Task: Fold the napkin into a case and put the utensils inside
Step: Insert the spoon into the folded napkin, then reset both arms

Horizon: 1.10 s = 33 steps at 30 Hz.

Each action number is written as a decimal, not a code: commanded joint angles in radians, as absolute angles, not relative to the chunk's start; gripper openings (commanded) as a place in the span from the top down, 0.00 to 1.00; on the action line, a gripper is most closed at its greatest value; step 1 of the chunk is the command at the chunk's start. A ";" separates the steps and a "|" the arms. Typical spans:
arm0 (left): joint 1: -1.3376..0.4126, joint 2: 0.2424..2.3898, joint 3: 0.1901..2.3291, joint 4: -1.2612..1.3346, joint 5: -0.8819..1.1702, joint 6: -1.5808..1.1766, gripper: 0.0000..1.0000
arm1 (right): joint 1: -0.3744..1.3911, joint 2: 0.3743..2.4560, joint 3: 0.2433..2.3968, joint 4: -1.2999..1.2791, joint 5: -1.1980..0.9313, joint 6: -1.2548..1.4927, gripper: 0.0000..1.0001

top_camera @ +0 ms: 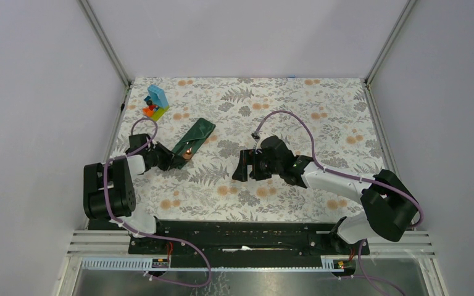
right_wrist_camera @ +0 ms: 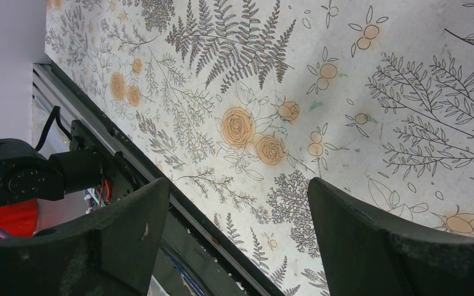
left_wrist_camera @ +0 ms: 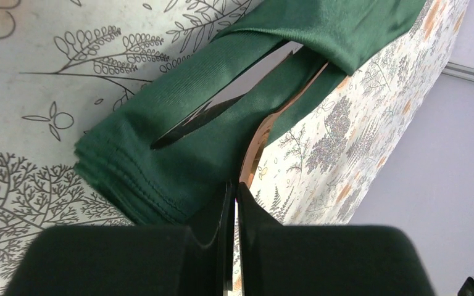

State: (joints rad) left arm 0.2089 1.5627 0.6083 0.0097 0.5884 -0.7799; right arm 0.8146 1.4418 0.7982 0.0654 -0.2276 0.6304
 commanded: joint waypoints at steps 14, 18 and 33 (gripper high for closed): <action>0.260 1.570 0.709 -0.095 0.602 -0.677 0.92 | 0.801 1.423 0.791 0.102 -0.230 0.633 0.11; 0.261 1.606 0.735 -0.121 0.607 -0.652 0.86 | 0.800 1.423 0.788 0.103 -0.231 0.634 0.11; 0.189 1.321 0.896 -0.370 0.367 -0.438 0.60 | 0.799 1.227 0.932 -0.231 -0.027 0.470 0.07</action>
State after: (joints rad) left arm 0.2466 1.4651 0.8093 -0.3119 0.4625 -0.5430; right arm 0.8089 1.3430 0.8188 -0.0742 -0.1658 0.5812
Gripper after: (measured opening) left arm 0.383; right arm 0.908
